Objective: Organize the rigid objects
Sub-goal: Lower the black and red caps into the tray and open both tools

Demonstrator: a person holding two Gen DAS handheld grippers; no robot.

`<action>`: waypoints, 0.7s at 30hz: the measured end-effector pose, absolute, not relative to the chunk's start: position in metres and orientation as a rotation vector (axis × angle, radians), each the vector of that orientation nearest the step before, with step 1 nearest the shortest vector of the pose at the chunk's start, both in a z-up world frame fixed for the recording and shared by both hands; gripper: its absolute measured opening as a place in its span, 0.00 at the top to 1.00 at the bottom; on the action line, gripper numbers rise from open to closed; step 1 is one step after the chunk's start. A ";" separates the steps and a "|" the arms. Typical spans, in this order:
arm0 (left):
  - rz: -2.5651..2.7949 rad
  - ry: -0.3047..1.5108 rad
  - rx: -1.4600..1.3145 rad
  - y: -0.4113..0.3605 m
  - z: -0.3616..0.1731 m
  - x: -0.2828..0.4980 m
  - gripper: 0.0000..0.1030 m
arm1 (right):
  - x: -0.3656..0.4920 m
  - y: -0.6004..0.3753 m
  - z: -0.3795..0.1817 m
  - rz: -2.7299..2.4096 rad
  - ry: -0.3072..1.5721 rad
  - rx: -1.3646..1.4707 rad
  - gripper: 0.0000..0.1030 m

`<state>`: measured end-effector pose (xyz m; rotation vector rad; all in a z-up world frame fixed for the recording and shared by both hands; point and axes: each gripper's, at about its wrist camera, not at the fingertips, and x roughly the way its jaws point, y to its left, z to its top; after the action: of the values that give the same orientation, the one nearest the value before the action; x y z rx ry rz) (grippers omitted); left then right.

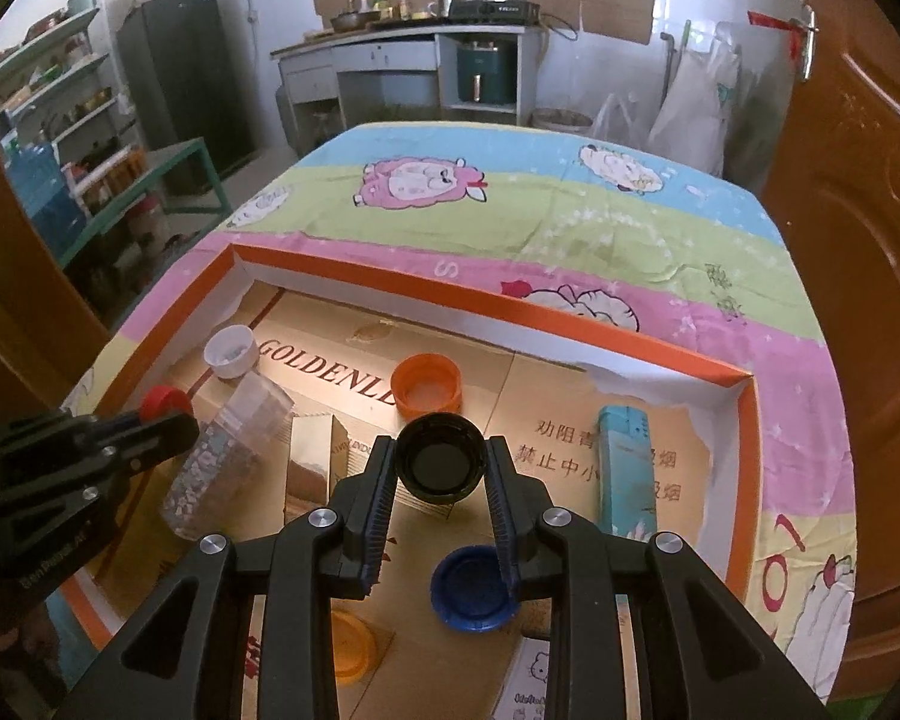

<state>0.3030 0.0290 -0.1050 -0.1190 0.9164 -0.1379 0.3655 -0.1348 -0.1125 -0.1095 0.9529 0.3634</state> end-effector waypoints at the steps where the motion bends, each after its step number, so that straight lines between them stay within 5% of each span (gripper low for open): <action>1: -0.138 0.917 -0.119 0.029 -0.106 0.303 0.89 | 0.366 -0.134 -0.113 0.363 0.956 -0.112 0.71; 15: -0.172 0.905 -0.159 0.034 -0.111 0.304 0.88 | 0.371 -0.128 -0.123 0.354 1.001 -0.162 0.70; 21: -0.199 0.899 -0.157 0.030 -0.110 0.300 0.76 | 0.370 -0.127 -0.120 0.348 0.994 -0.152 0.70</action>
<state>0.3004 0.0302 -0.1096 -0.1572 0.8986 -0.1992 0.3701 -0.1272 -0.1202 -0.1516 0.9943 0.3477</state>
